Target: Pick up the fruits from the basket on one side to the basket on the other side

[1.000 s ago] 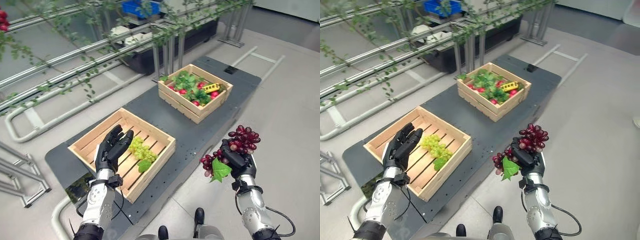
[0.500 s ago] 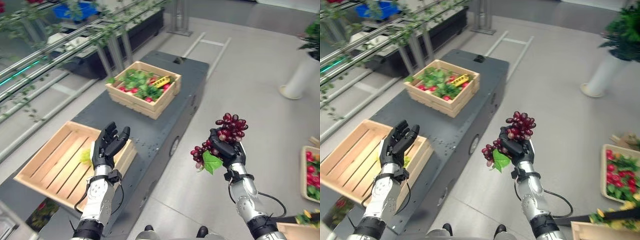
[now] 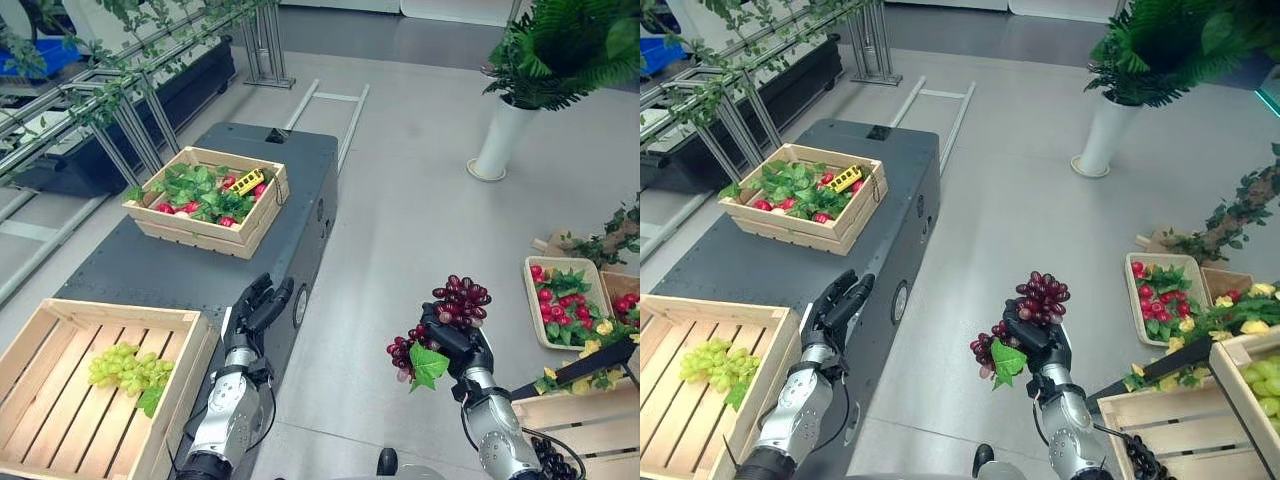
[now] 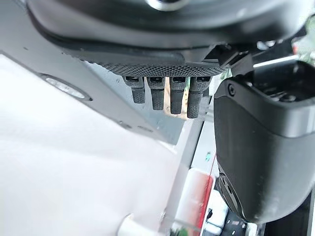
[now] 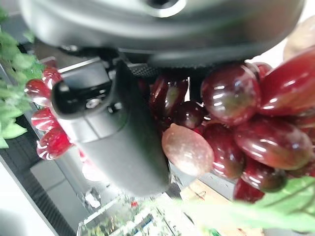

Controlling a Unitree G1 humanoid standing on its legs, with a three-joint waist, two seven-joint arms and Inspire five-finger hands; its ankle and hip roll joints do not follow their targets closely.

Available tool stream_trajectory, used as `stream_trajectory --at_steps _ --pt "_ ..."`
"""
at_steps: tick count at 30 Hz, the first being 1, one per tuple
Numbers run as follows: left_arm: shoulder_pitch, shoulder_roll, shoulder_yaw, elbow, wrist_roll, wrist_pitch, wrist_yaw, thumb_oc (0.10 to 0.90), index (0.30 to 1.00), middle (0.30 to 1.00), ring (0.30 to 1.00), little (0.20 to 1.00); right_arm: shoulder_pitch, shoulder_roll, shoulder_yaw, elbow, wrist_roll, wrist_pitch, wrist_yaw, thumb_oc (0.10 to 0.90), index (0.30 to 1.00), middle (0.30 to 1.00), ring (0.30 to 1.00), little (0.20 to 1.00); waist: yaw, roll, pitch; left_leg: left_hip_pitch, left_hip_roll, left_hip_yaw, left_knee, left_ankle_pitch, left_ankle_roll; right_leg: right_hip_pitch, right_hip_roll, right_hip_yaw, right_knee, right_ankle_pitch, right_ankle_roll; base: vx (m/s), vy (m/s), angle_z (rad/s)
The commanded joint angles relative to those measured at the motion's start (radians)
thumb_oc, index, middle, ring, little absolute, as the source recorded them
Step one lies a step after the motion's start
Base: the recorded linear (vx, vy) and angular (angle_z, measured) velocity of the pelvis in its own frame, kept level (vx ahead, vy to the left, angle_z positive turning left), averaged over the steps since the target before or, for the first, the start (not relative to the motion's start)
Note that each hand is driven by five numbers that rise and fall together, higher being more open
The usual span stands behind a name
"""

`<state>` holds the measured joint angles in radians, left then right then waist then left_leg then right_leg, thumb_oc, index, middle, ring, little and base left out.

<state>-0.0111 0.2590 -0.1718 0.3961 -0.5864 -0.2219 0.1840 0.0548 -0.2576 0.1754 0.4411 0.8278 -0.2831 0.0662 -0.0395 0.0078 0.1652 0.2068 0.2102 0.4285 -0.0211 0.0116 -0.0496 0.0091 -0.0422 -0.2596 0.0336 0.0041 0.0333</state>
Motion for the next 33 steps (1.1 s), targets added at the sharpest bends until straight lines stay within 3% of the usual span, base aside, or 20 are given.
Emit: stream_trajectory --at_steps 1,4,5,6,7,8,11,12,16,27,29,31,32,33 --pt "-0.077 0.029 0.02 -0.014 -0.019 -0.079 -0.002 0.8 0.9 0.9 0.9 0.9 -0.073 -0.001 -0.007 -0.05 -0.058 -0.019 0.052 0.4 0.3 0.3 0.3 0.3 -0.035 -0.083 -0.003 -0.158 -0.027 -0.047 0.306 -0.069 -0.018 0.167 0.002 0.018 -0.107 -0.042 -0.036 -0.01 -0.165 -0.92" --pt "-0.052 0.017 0.02 -0.003 -0.043 -0.083 -0.01 0.8 0.9 0.9 0.9 0.9 -0.064 -0.013 0.012 -0.01 -0.08 0.017 0.077 0.4 0.3 0.3 0.3 0.3 -0.024 -0.086 0.011 -0.176 -0.064 -0.131 0.356 -0.107 0.007 0.168 -0.002 0.062 -0.097 -0.036 -0.035 0.01 0.018 -0.95" --pt "-0.018 0.007 0.018 -0.015 -0.048 -0.103 0.007 0.8 0.9 0.9 0.9 0.9 -0.066 -0.017 0.029 0.018 -0.079 0.032 0.114 0.4 0.3 0.3 0.3 0.3 -0.002 -0.078 0.014 -0.184 -0.158 -0.245 0.282 -0.123 0.045 0.145 -0.001 0.134 -0.077 -0.028 -0.027 0.0 0.104 -0.58" --pt "-0.012 0.006 0.018 -0.018 -0.049 -0.103 0.012 0.8 0.9 0.9 0.9 0.9 -0.067 -0.017 0.032 0.021 -0.08 0.036 0.121 0.4 0.3 0.3 0.3 0.3 0.003 -0.075 0.015 -0.181 -0.175 -0.277 0.254 -0.122 0.048 0.142 0.002 0.149 -0.074 -0.027 -0.025 0.03 0.175 -0.99" --pt "0.011 0.004 0.018 -0.035 -0.048 -0.109 0.018 0.8 0.9 0.9 0.9 0.9 -0.073 -0.019 0.053 0.025 -0.08 0.061 0.129 0.4 0.3 0.3 0.3 0.3 0.028 -0.058 0.018 -0.175 -0.24 -0.405 0.15 -0.108 0.057 0.132 0.02 0.21 -0.065 -0.027 -0.019 0.03 0.163 -1.24" --pt "0.014 0.003 0.013 -0.04 -0.044 -0.131 0.042 0.8 0.9 0.9 0.9 0.9 -0.091 -0.018 0.085 0.044 -0.081 0.054 0.146 0.4 0.3 0.3 0.3 0.3 0.058 -0.042 0.025 -0.235 -0.292 -0.522 0.072 -0.038 0.048 0.126 0.045 0.254 -0.061 -0.032 -0.019 0.02 0.158 -1.35" --pt "0.004 0.007 0.014 -0.023 -0.032 -0.145 0.036 0.8 0.9 0.9 0.9 0.9 -0.102 -0.019 0.092 0.06 -0.087 0.035 0.127 0.4 0.3 0.3 0.3 0.3 0.06 -0.042 0.03 -0.25 -0.293 -0.48 0.114 -0.059 0.054 0.118 0.038 0.253 -0.052 -0.045 -0.014 0.02 0.132 -1.33" --pt "-0.007 0.019 0.022 -0.021 -0.018 -0.144 0.037 0.8 0.9 0.9 0.9 0.9 -0.097 -0.019 0.098 0.044 -0.088 0.037 0.111 0.4 0.3 0.3 0.3 0.3 0.06 -0.034 0.021 -0.208 -0.291 -0.507 0.03 -0.038 0.064 0.112 0.038 0.239 -0.049 -0.05 -0.007 0.04 0.12 -1.12" --pt "-0.035 0.059 0.027 0.022 0.015 -0.163 0.042 0.8 0.9 0.9 0.9 0.9 -0.055 -0.012 0.08 0.054 -0.104 0.049 0.152 0.4 0.3 0.3 0.3 0.3 0.042 -0.026 -0.001 -0.145 -0.276 -0.498 -0.044 -0.027 0.074 0.101 0.037 0.2 -0.01 -0.076 0.0 0.11 0.087 -0.8" --pt "-0.029 0.063 0.012 -0.004 0.017 -0.152 0.038 0.8 0.9 0.9 0.9 0.9 0.027 0.024 0.036 0.069 -0.094 0.091 0.116 0.4 0.3 0.3 0.3 0.3 -0.006 -0.027 0.001 -0.107 -0.267 -0.399 -0.05 -0.071 0.114 0.042 0.019 0.215 0.034 -0.066 0.034 0.05 0.11 -0.1" --pt "-0.031 0.069 0.012 -0.004 0.02 -0.155 0.051 0.8 0.9 0.9 0.9 0.9 0.026 0.025 0.028 0.081 -0.081 0.088 0.123 0.4 0.3 0.3 0.3 0.3 -0.006 -0.025 0.011 -0.1 -0.264 -0.376 -0.059 -0.072 0.117 0.026 0.012 0.183 0.069 -0.072 0.042 -0.02 0.085 -0.32" --pt "-0.024 0.086 0.038 -0.012 0.027 -0.161 0.079 0.8 0.9 0.9 0.9 0.9 0.006 0.029 0.02 0.105 -0.066 0.096 0.146 0.4 0.3 0.3 0.3 0.3 0.018 -0.02 0.028 -0.088 -0.25 -0.301 -0.062 -0.075 0.117 -0.004 -0.04 0.064 0.157 -0.051 0.072 -0.05 0.04 -0.82" --pt "-0.023 0.096 0.056 -0.012 0.027 -0.164 0.084 0.8 0.9 0.9 0.9 0.9 -0.008 0.034 0.022 0.122 -0.045 0.087 0.152 0.4 0.3 0.3 0.3 0.3 0.032 -0.014 0.036 -0.088 -0.241 -0.273 -0.058 -0.08 0.116 -0.005 -0.075 0.034 0.164 -0.029 0.075 -0.05 0.001 -0.97" --pt "-0.024 0.098 0.059 -0.012 0.027 -0.164 0.083 0.8 0.9 0.9 0.9 0.9 -0.01 0.035 0.021 0.125 -0.039 0.085 0.152 0.4 0.3 0.3 0.3 0.3 0.034 -0.012 0.037 -0.088 -0.239 -0.27 -0.056 -0.081 0.116 -0.004 -0.08 0.033 0.161 -0.025 0.075 -0.04 -0.035 -1.17"
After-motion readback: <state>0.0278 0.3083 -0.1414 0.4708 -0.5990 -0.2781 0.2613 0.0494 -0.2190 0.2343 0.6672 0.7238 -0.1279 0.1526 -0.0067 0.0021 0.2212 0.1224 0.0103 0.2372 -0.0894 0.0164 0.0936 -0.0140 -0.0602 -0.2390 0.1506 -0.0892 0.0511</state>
